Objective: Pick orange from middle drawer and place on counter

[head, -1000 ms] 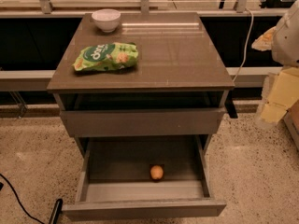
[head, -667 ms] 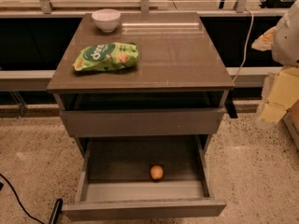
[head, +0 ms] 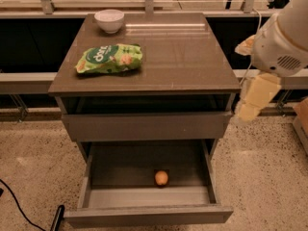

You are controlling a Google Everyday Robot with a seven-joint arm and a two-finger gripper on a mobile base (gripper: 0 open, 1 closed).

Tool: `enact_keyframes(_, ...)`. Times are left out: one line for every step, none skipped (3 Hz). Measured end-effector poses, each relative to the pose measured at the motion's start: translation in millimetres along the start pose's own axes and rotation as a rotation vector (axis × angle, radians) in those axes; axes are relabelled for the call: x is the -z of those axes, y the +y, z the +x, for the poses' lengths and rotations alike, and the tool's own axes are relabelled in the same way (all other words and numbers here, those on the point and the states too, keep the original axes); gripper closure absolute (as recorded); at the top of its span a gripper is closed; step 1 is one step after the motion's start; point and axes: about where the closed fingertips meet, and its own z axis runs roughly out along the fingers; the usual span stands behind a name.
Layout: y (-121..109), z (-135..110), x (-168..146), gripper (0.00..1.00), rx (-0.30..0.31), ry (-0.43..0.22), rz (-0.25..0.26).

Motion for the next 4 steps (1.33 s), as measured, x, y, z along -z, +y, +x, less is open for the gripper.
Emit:
enact_keyframes(16,-22,-52,0.00,-0.028,-0.174,-0.030)
enact_keyframes(50,-37,-107,0.00,-0.081,-0.323,-0.084)
enact_keyframes(62,-51,-156,0.00,-0.130,-0.466,-0.073)
enact_keyframes(42,-67,-195,0.00,-0.195,-0.565,0.024)
